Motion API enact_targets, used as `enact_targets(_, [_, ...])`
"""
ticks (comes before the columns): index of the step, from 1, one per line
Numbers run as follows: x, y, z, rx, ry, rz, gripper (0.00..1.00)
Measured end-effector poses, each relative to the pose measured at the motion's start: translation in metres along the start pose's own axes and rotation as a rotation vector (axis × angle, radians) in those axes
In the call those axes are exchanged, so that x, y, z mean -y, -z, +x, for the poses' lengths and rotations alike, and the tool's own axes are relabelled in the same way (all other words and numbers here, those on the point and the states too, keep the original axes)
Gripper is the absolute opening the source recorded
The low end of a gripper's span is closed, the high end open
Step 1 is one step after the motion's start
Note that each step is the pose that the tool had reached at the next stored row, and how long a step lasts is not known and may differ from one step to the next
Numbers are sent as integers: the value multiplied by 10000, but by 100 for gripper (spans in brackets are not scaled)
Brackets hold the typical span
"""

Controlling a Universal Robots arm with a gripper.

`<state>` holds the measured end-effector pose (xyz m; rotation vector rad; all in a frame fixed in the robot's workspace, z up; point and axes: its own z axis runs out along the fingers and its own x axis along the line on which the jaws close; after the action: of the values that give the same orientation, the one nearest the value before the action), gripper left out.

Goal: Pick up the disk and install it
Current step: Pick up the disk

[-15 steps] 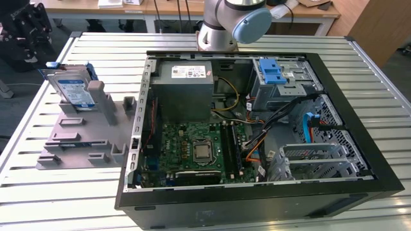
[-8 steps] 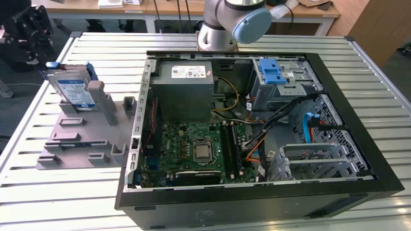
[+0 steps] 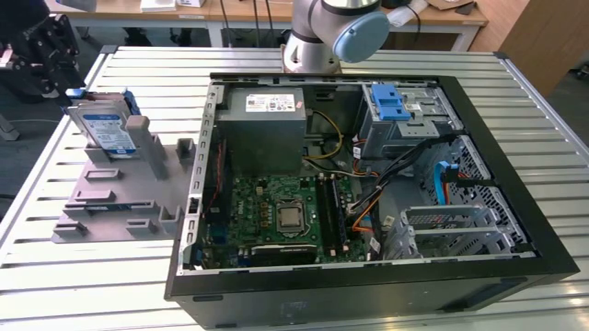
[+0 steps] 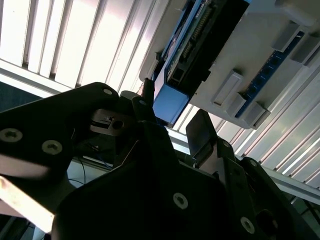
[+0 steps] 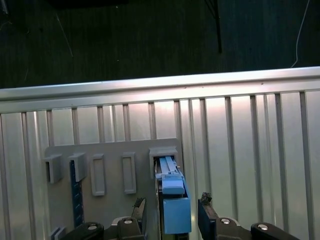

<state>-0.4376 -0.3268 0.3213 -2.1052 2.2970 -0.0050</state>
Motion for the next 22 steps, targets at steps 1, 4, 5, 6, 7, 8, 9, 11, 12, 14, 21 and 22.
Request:
enact_targets(1, [0,-14,0,-1,1,0,53])
enact_targets(4, [-1,-62,1,-17,2,2,53])
enact_targets(5, [-2,-82,1,-26,3,2,53])
enact_targets(6, [-2,-100,2,-36,3,3,53])
enact_targets(7, [-2,-117,2,-44,3,3,53])
enact_targets(8, [-3,-135,3,-51,4,4,53])
enact_targets(9, [-3,-150,3,-56,4,4,53])
enact_targets(11, [-3,-156,3,-58,4,3,53])
enact_targets(12, [-3,-156,3,-59,4,2,53])
enact_targets(14, [-3,-156,3,-59,4,2,53])
enact_targets(21, [-3,-206,-6,-58,4,6,53])
enact_targets(22, [-4,-217,-8,-60,4,5,53])
